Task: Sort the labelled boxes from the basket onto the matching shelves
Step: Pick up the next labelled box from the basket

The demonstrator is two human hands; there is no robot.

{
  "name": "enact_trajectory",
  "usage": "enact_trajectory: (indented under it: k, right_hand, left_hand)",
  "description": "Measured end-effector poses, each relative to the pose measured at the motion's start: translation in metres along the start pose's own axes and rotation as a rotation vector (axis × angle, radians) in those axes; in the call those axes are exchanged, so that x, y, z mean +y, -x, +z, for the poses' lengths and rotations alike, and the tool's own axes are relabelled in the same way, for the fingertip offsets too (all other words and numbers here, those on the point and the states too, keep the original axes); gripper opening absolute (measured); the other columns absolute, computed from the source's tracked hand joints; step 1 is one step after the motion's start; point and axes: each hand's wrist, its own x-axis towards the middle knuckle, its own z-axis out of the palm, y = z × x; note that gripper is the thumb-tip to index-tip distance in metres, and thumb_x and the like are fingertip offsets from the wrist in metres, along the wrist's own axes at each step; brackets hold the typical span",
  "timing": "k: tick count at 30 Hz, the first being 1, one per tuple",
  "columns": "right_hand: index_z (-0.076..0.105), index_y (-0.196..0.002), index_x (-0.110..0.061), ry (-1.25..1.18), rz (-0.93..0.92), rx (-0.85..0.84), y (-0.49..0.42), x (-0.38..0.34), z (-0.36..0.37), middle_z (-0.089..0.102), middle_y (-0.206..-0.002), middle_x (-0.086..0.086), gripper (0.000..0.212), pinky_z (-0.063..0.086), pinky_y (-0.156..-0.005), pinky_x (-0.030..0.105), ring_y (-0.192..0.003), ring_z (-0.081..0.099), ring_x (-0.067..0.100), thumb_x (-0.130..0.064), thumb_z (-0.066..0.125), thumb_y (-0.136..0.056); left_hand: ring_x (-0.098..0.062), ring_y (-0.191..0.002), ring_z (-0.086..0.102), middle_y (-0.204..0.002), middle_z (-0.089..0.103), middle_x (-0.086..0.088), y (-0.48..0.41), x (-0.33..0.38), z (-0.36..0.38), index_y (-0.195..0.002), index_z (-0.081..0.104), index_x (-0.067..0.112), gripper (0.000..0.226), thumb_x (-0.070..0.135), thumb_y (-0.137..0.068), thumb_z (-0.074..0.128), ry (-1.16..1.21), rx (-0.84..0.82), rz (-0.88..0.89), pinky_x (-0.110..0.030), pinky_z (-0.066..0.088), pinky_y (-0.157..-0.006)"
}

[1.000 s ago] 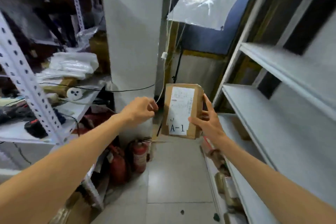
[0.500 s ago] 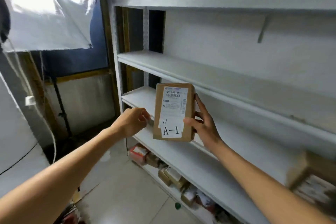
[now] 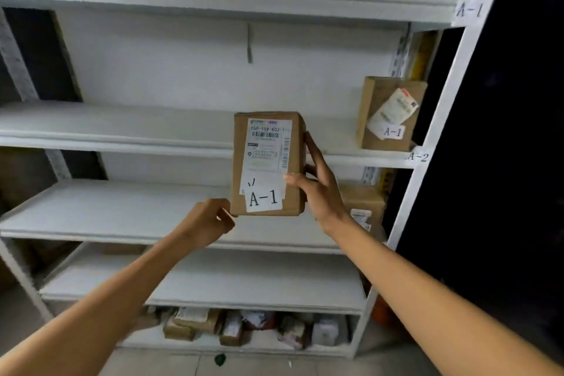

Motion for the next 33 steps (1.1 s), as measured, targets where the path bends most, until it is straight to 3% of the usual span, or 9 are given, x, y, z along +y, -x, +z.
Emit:
enact_trajectory:
  k: [2,7,12,14,17,21,24,28,33]
  right_hand:
    - [0.032,-0.128,-0.065,0.020,0.026,0.041,0.003,-0.002,-0.013,0.060,-0.116,-0.017,0.073,0.052,-0.079,0.018,-0.107,0.056,0.000,-0.031,0.065,-0.073]
    - [0.029,-0.132,-0.060,0.033,0.055,0.113,-0.016,-0.005,-0.049,0.054,-0.111,-0.029,0.074,0.044,-0.072,0.010,-0.099,0.051,-0.010,-0.024,0.068,-0.079]
    - [0.027,-0.145,-0.045,-0.013,0.051,0.184,-0.064,0.000,-0.079,0.052,-0.113,-0.022,0.081,0.045,-0.073,0.018,-0.102,0.051,-0.002,0.000,0.060,-0.086]
    - [0.021,-0.149,-0.043,-0.007,0.046,0.198,-0.092,0.003,-0.086,0.051,-0.117,-0.021,0.088,0.045,-0.074,0.020,-0.101,0.051,-0.001,0.001,0.062,-0.084]
    - [0.008,-0.153,-0.039,-0.016,0.065,0.198,-0.137,0.010,-0.092,0.043,-0.140,-0.006,0.097,0.044,-0.085,0.027,-0.106,0.049,0.006,0.001,0.064,-0.084]
    - [0.004,-0.153,-0.038,0.054,0.085,0.173,-0.192,0.030,-0.100,0.037,-0.146,0.006,0.103,0.043,-0.091,0.037,-0.124,0.044,0.022,-0.002,0.069,-0.082]
    - [0.016,-0.150,-0.035,0.080,0.113,0.186,-0.221,0.043,-0.109,0.046,-0.134,0.005,0.101,0.047,-0.090,0.038,-0.119,0.049,0.022,-0.001,0.075,-0.076]
    - [0.036,-0.138,-0.029,0.063,0.154,0.173,-0.247,0.059,-0.123,0.057,-0.109,-0.003,0.091,0.051,-0.084,0.034,-0.099,0.054,0.007,0.013,0.075,-0.068]
    - [0.042,-0.130,-0.027,0.031,0.226,0.229,-0.265,0.075,-0.128,0.059,-0.116,0.005,0.092,0.053,-0.065,0.031,-0.111,0.053,0.021,0.029,0.058,-0.058]
  left_hand:
    - [-0.017,-0.072,0.062,-0.079,0.070,0.002,-0.012,0.010,0.012,-0.088,0.066,0.023,0.024,0.003,-0.085,0.053,0.000,-0.057,0.026,-0.021,0.045,-0.057]
    - [-0.022,-0.077,0.064,-0.079,0.070,0.001,-0.059,0.040,0.024,-0.091,0.070,0.018,0.027,0.000,-0.081,0.054,0.018,-0.083,0.126,-0.035,0.053,-0.076]
    - [-0.027,-0.079,0.067,-0.081,0.071,-0.005,-0.105,0.060,0.026,-0.085,0.066,0.022,0.028,-0.004,-0.082,0.057,0.030,-0.076,0.160,-0.037,0.055,-0.074]
    - [-0.026,-0.079,0.066,-0.083,0.070,-0.005,-0.122,0.064,0.021,-0.089,0.067,0.021,0.026,-0.002,-0.083,0.057,0.002,-0.055,0.160,-0.027,0.050,-0.064]
    - [-0.021,-0.077,0.065,-0.082,0.070,0.000,-0.152,0.072,0.003,-0.091,0.068,0.023,0.022,0.004,-0.084,0.059,-0.030,0.025,0.155,-0.021,0.044,-0.056]
    - [-0.020,-0.077,0.066,-0.084,0.070,0.002,-0.195,0.082,-0.023,-0.091,0.066,0.029,0.021,0.009,-0.086,0.060,-0.068,0.094,0.147,-0.028,0.053,-0.064]
    - [-0.019,-0.080,0.067,-0.086,0.070,0.001,-0.224,0.092,-0.032,-0.091,0.065,0.030,0.020,0.010,-0.087,0.060,-0.071,0.112,0.170,-0.029,0.053,-0.067]
    - [-0.018,-0.081,0.066,-0.086,0.070,0.002,-0.253,0.100,-0.030,-0.092,0.064,0.029,0.021,0.009,-0.088,0.059,-0.073,0.126,0.173,-0.031,0.054,-0.073]
    - [-0.020,-0.082,0.064,-0.087,0.067,0.003,-0.268,0.091,-0.021,-0.101,0.065,0.027,0.023,0.010,-0.088,0.056,-0.151,0.144,0.109,-0.027,0.048,-0.070]
